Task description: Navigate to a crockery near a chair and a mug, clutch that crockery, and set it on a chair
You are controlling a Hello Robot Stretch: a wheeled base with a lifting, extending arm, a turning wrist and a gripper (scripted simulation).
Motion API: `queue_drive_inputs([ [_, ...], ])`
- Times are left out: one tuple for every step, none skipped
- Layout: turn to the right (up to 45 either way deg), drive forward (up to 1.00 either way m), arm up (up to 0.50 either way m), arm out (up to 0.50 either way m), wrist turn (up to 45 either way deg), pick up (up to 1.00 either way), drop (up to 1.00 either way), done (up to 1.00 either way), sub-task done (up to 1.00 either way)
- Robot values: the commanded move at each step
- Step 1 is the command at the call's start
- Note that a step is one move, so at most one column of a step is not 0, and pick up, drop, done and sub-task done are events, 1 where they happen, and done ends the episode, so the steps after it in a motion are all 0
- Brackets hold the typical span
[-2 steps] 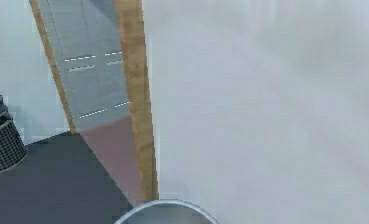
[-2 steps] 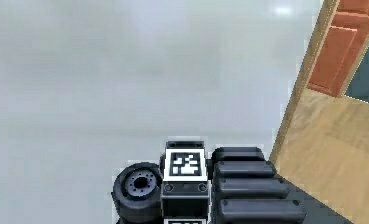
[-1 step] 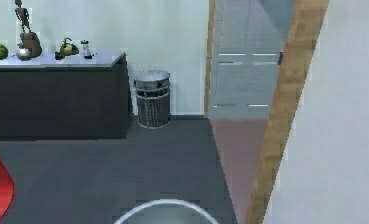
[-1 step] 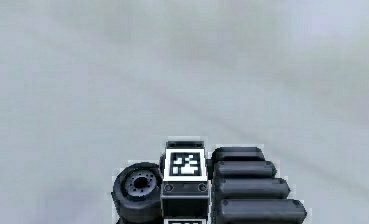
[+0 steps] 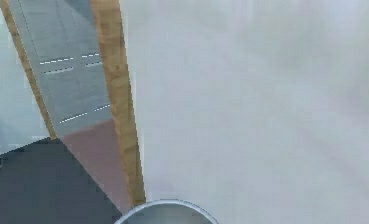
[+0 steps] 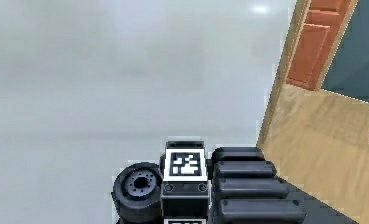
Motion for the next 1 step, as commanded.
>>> queue_drive_inputs([
  [45.0,0.0,0.0,0.0,0.0,0.0,0.0,0.0,0.0],
])
